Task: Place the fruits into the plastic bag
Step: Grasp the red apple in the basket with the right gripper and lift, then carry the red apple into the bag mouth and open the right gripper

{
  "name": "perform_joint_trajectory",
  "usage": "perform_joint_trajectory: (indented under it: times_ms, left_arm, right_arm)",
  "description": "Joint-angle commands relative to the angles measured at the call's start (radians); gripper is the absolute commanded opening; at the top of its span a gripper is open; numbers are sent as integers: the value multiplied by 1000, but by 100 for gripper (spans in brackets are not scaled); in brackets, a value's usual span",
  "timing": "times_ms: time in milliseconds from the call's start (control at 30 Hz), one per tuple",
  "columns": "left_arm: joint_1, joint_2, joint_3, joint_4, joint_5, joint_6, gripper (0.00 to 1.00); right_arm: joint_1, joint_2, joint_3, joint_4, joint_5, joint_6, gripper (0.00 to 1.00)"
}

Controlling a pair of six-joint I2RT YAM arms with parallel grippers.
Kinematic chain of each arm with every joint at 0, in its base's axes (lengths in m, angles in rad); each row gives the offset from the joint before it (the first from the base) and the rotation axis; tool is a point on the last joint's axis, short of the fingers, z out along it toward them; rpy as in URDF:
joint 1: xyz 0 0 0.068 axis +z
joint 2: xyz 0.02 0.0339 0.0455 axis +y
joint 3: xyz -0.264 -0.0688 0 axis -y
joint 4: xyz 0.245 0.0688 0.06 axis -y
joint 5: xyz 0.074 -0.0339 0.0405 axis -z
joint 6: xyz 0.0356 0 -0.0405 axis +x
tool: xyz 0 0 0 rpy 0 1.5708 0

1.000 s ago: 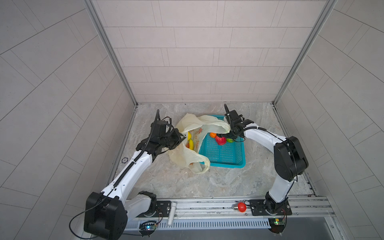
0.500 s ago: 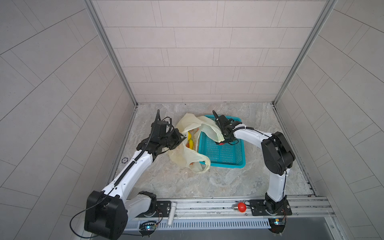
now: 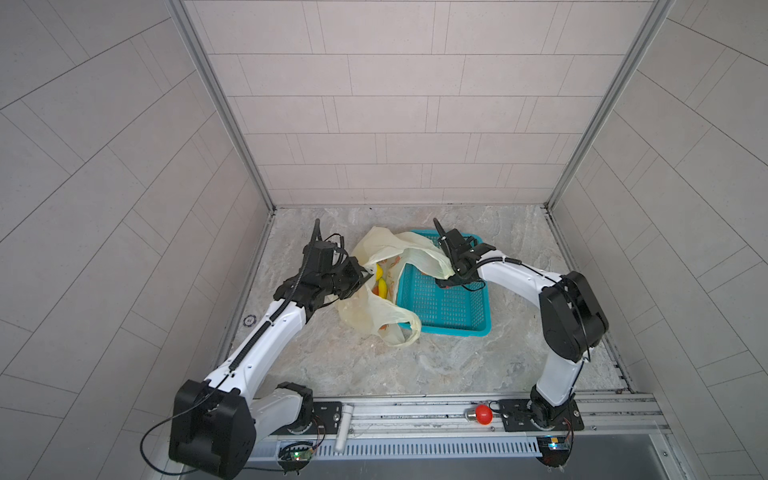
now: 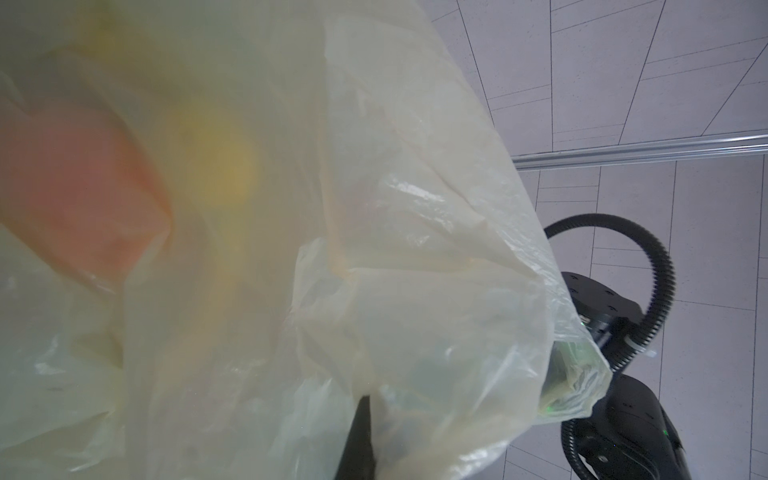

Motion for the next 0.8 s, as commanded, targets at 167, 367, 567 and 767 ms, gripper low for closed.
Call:
perform_joint_trajectory:
  times_ms: [167, 367, 567, 767]
  left_arm:
    - [-3, 1, 1, -3, 8, 13, 0]
    - [-4, 0, 0, -11, 10, 16, 0]
    - [-3, 1, -4, -23, 3, 19, 0]
    - [-3, 0, 7, -29, 2, 20, 0]
  right_arm:
    - [-54, -373, -20, 83, 48, -54, 49]
    - [-37, -495, 47, 146, -18, -145, 49]
    - [154, -503, 77, 214, -231, -214, 51]
    - [266, -401, 38, 281, -349, -158, 51]
